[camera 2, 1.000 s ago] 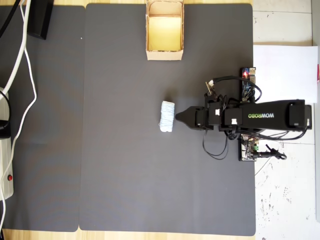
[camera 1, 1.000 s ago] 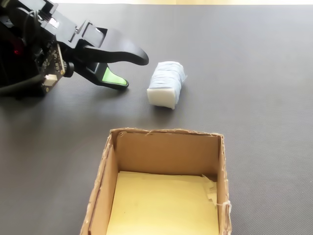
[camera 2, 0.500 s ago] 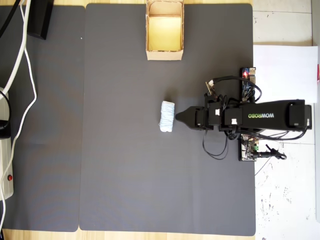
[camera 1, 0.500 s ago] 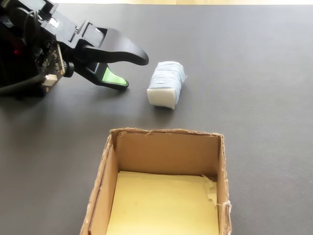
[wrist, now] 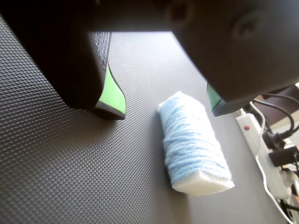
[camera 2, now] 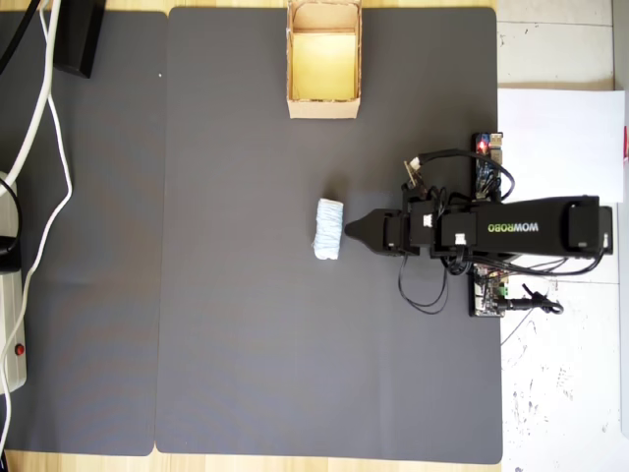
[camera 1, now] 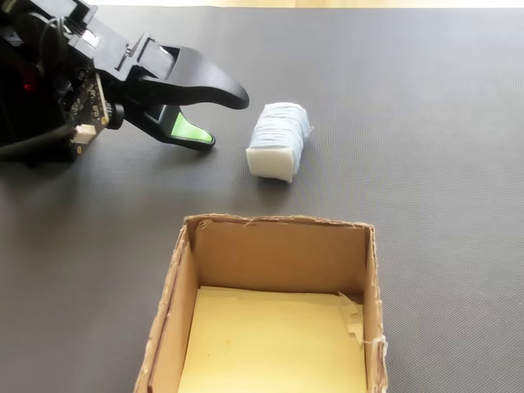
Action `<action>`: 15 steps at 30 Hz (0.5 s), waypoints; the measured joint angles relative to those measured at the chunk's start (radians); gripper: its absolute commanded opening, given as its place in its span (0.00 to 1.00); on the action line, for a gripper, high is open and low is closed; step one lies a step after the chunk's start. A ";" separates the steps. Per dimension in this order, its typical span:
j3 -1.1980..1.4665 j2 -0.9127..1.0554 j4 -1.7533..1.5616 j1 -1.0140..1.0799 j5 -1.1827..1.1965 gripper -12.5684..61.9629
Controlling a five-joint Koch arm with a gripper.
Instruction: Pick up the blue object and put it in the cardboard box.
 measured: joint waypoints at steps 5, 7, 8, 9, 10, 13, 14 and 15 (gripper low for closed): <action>0.002 0.000 0.000 0.000 0.012 0.65; 0.002 0.000 0.000 0.000 0.040 0.64; 0.002 0.002 0.000 0.000 0.055 0.64; 0.002 0.002 0.000 0.000 0.067 0.64; 0.002 0.000 0.000 0.000 0.074 0.64; 0.000 0.000 -0.021 0.003 0.083 0.64; 0.000 0.000 -0.023 0.002 0.086 0.64; 0.000 0.000 -0.034 -0.005 0.094 0.64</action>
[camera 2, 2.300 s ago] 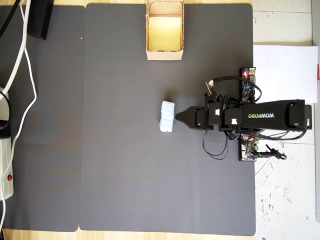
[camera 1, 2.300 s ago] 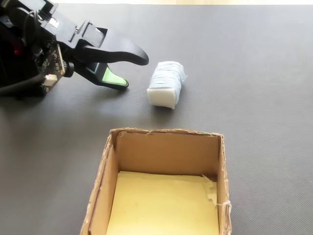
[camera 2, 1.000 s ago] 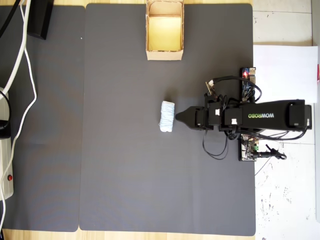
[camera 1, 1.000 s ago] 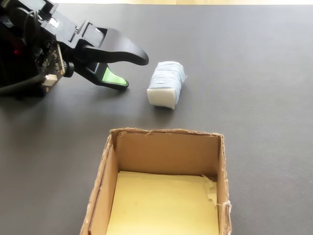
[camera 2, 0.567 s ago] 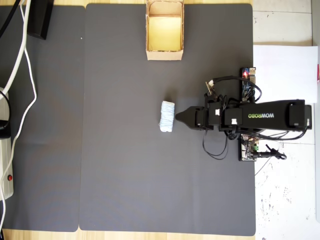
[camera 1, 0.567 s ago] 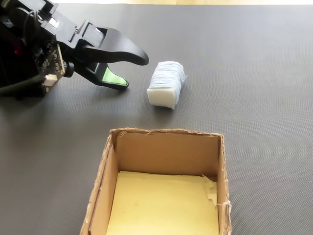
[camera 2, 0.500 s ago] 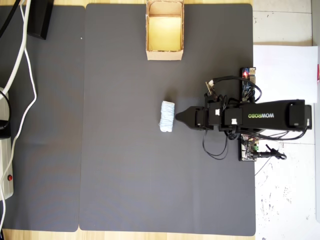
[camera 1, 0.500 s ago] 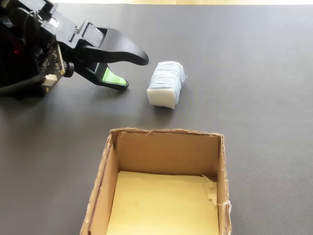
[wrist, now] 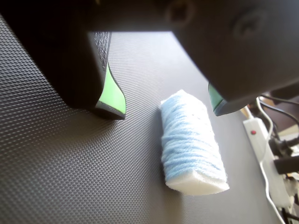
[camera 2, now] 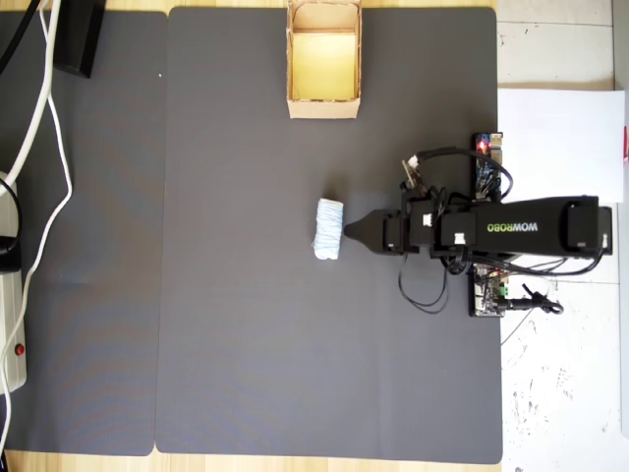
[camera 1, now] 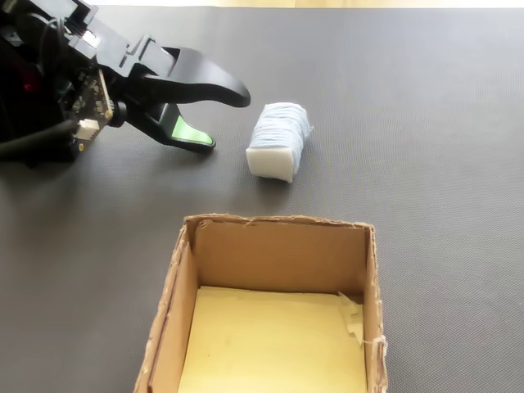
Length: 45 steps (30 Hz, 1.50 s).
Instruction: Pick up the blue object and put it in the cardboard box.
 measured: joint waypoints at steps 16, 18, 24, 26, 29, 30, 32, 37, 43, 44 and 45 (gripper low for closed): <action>-0.152 0.000 0.149 -0.008 0.012 0.63; -0.204 0.000 0.224 -0.008 0.012 0.63; -0.295 -0.002 0.374 -0.006 0.012 0.63; -0.328 -0.011 0.425 -0.008 0.011 0.62; -0.397 -0.043 0.494 -0.006 0.011 0.62; -0.459 -0.091 0.571 -0.006 -0.008 0.62; -0.535 -0.161 0.643 -0.006 -0.040 0.62; -0.644 -0.304 0.707 -0.006 -0.043 0.62; -0.726 -0.457 0.724 -0.005 -0.069 0.62; -0.746 -0.489 0.726 -0.003 -0.071 0.62; -0.767 -0.515 0.726 -0.003 -0.072 0.62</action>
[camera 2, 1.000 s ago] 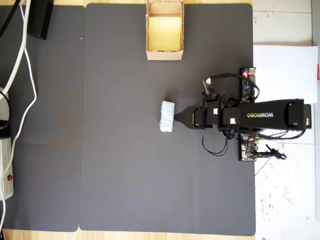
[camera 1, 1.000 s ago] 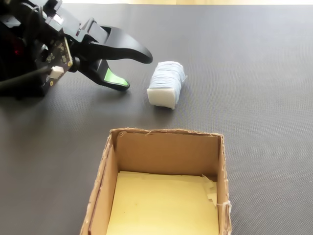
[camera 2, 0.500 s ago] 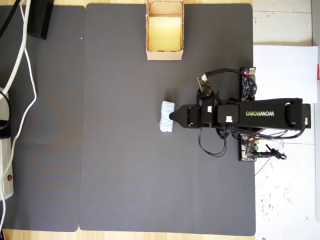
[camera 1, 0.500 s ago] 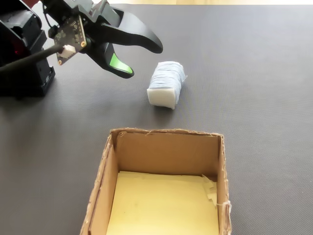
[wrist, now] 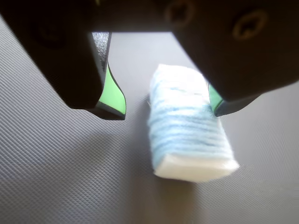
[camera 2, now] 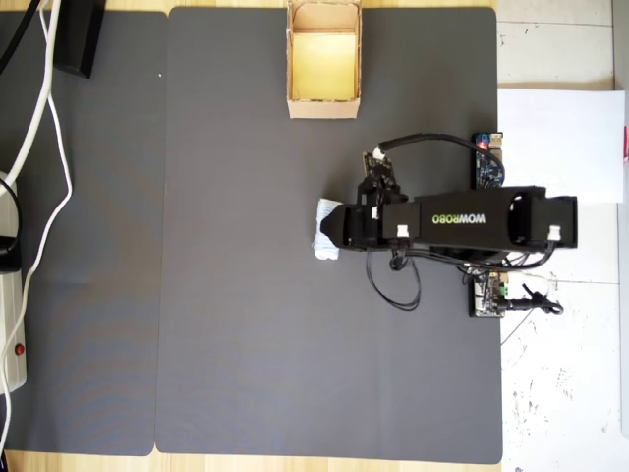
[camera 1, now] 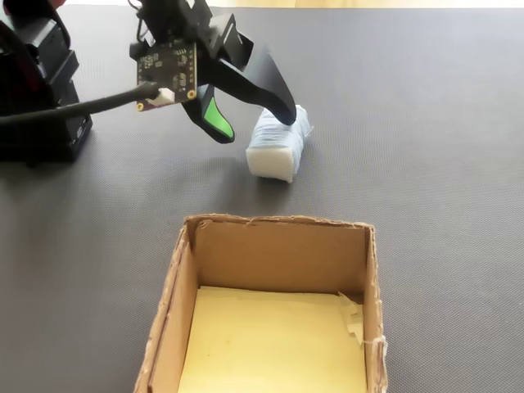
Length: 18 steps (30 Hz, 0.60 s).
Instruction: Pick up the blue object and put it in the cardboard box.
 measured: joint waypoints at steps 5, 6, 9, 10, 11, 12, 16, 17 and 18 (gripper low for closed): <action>-0.061 -0.132 -0.005 0.000 -0.002 0.62; -0.063 -0.135 -0.003 0.000 -0.002 0.62; -0.098 -0.175 0.002 -0.002 -0.005 0.61; -0.112 -0.187 0.002 -0.002 -0.005 0.61; -0.114 -0.198 0.002 -0.002 -0.005 0.61; -0.118 -0.207 0.003 -0.002 -0.006 0.59; -0.129 -0.219 0.003 -0.002 -0.041 0.54; -0.129 -0.219 0.003 -0.005 -0.041 0.50; -0.129 -0.219 0.003 -0.008 -0.041 0.46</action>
